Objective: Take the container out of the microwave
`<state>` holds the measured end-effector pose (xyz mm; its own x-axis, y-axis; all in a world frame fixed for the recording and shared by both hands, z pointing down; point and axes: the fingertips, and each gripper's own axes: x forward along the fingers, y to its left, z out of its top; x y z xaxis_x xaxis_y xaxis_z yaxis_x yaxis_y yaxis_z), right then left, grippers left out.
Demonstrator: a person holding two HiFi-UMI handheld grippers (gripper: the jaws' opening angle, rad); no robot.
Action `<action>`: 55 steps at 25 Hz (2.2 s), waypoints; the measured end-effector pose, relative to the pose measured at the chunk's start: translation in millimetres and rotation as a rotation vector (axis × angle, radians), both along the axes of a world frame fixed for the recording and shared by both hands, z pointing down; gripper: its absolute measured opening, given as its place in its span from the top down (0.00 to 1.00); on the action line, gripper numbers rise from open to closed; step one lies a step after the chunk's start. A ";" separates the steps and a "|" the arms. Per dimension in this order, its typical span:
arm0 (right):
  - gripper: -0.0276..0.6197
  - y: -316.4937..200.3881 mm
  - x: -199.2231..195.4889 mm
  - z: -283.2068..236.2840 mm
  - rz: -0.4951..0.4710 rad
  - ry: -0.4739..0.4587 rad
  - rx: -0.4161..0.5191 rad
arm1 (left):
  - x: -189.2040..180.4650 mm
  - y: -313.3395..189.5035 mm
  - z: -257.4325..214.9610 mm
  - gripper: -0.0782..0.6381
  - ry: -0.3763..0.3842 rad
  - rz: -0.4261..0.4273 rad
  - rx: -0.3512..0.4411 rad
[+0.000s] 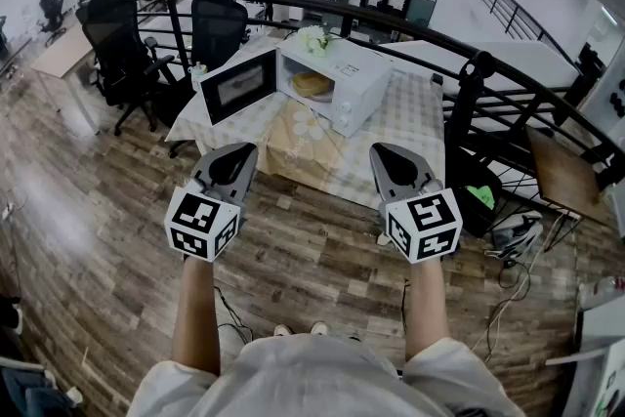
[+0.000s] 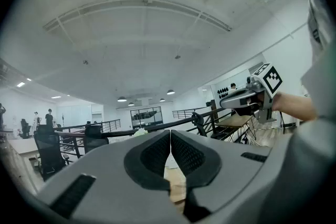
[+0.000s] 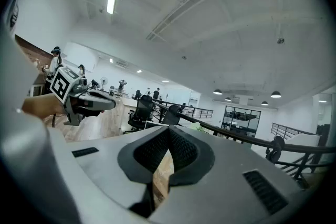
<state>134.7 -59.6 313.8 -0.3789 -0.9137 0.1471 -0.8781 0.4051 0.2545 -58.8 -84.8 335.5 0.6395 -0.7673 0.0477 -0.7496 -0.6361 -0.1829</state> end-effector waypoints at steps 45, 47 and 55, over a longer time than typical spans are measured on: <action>0.94 -156.8 36.1 18.0 -0.038 -0.059 -0.073 | 42.6 -152.9 17.2 0.86 -0.007 -0.069 -0.072; 0.94 -166.7 39.5 29.5 -0.033 -0.058 -0.084 | 48.0 -165.7 32.8 0.86 -0.037 -0.065 -0.095; 0.94 -184.4 55.6 68.6 0.034 -0.062 -0.147 | 66.4 -202.6 94.8 0.79 -0.144 0.014 -0.208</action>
